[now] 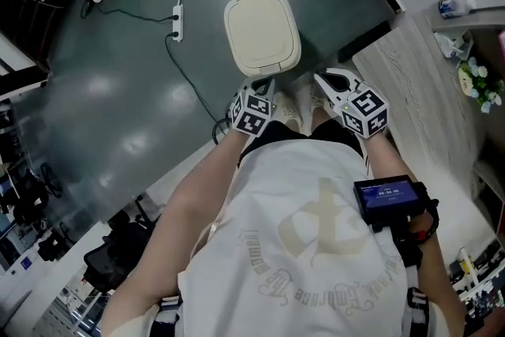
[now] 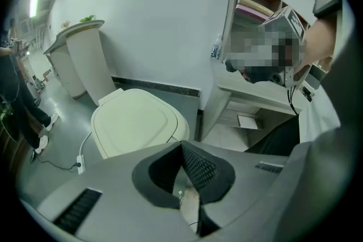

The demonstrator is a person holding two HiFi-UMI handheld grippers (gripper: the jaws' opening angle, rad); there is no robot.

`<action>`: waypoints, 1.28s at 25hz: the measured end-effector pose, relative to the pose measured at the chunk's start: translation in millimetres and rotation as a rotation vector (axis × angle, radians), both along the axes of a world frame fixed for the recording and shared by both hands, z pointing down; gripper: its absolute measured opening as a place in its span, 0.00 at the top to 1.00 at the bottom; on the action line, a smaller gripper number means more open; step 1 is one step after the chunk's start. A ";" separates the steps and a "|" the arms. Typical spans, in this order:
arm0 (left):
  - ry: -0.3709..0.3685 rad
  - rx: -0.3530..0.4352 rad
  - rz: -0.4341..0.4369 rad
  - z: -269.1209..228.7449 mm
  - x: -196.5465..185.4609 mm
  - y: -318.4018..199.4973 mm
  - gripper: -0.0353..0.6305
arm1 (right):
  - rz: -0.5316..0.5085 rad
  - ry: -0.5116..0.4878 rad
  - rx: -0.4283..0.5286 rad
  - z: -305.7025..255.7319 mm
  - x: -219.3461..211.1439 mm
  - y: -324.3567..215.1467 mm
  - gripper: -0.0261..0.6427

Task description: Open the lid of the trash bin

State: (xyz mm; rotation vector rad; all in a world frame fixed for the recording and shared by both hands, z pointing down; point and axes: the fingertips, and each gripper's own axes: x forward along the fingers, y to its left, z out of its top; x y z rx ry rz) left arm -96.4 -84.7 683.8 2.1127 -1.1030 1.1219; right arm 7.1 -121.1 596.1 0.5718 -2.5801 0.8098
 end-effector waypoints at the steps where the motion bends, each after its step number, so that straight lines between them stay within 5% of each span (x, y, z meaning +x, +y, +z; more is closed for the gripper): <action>1: -0.010 -0.004 0.013 3.1 0.1 -1.6 0.93 | 0.004 -0.001 -0.002 1.2 0.7 -1.2 0.96; 12: -0.173 -0.047 0.158 34.4 -4.8 -7.2 0.93 | 0.027 0.000 -0.023 7.5 5.2 -11.2 0.96; 21: -0.273 -0.101 0.172 55.7 -13.3 -6.2 0.93 | 0.031 0.003 -0.039 12.8 5.5 -10.7 0.96; 32: -0.311 -0.129 0.173 61.1 -12.5 -3.5 0.93 | 0.029 0.013 -0.053 16.2 7.4 -8.4 0.96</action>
